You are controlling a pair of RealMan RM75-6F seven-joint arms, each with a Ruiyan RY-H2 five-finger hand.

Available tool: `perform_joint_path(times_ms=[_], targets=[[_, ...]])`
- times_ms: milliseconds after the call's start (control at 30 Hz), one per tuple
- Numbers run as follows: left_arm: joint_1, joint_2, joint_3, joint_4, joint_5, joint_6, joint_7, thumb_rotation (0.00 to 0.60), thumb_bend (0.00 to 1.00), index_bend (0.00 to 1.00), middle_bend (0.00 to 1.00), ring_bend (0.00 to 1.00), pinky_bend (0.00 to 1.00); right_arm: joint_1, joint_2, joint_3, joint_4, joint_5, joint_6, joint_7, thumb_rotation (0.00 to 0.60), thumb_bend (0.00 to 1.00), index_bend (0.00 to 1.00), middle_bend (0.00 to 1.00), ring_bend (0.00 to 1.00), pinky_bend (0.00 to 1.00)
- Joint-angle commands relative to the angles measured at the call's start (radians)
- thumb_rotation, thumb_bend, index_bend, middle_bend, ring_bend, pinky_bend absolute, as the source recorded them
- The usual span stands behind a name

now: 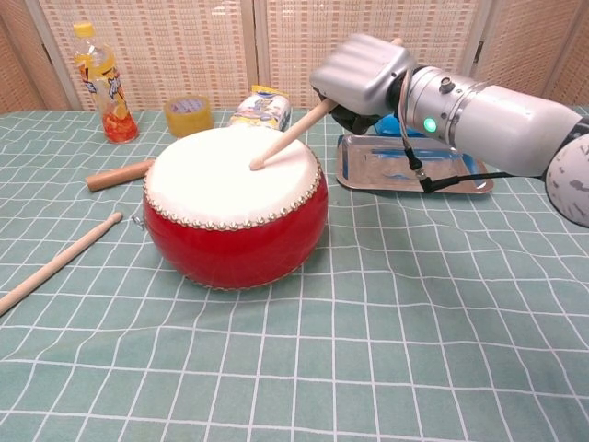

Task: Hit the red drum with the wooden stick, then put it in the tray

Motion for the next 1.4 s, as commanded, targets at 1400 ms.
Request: perform_joint_path(times_ms=[1400], targets=[[-0.002, -0.002, -0.002, 0.002, -0.006, -0.004, 0.003, 0.600, 0.32, 0.17, 0.09, 0.00, 0.02, 0.006, -0.042, 0.024, 0.024, 0.080, 0.006, 0.073, 0.600, 0.68, 1.00, 1.00, 0.99, 1.00]])
